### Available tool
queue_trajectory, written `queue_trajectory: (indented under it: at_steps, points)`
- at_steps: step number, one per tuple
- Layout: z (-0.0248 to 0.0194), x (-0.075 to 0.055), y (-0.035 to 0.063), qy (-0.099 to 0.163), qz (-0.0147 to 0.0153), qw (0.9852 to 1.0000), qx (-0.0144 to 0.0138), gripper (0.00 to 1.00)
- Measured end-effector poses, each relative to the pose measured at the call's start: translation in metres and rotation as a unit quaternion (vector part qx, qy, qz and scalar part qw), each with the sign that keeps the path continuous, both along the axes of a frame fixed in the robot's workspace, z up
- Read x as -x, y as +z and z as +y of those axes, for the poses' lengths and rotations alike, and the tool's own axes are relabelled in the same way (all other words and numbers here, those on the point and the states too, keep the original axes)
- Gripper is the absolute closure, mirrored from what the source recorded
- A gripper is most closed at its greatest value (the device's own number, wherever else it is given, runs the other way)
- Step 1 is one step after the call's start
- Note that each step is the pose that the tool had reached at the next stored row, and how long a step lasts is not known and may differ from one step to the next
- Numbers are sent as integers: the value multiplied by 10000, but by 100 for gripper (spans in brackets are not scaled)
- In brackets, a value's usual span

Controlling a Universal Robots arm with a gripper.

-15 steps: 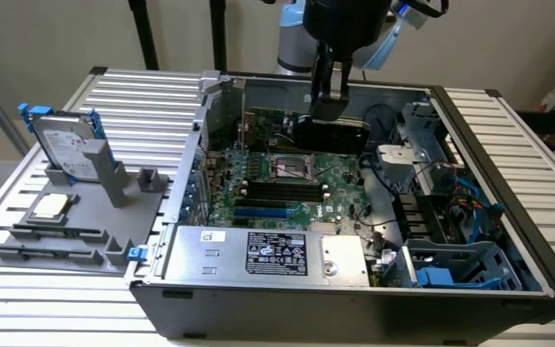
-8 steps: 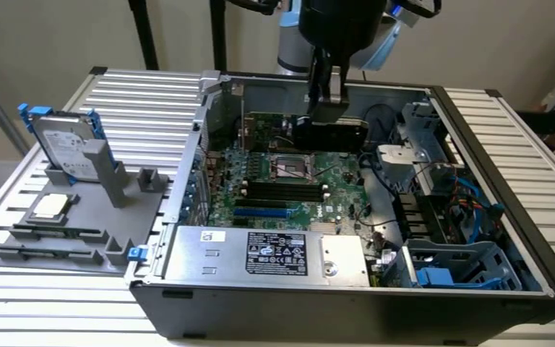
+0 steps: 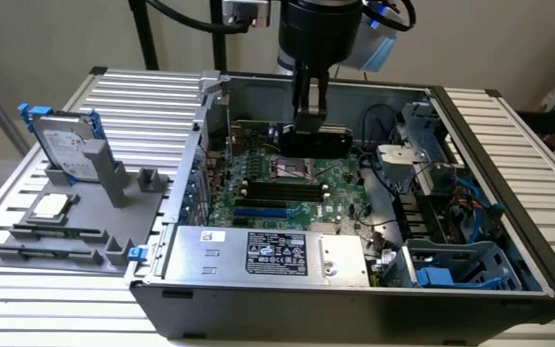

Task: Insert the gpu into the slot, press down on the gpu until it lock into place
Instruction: 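Insert the gpu into the slot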

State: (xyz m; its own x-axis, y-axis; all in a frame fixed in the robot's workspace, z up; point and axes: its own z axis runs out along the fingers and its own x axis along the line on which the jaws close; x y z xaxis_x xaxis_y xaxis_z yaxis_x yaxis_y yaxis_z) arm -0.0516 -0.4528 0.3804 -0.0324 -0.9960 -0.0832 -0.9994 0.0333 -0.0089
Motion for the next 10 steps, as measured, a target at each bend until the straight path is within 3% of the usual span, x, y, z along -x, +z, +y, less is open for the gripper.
queue_trajectory:
  at_steps: [5,10]
  points:
    - [-1,31,-84,-32,8,10000,0,73]
    - [-6,32,-145,-33,85,10000,1,73]
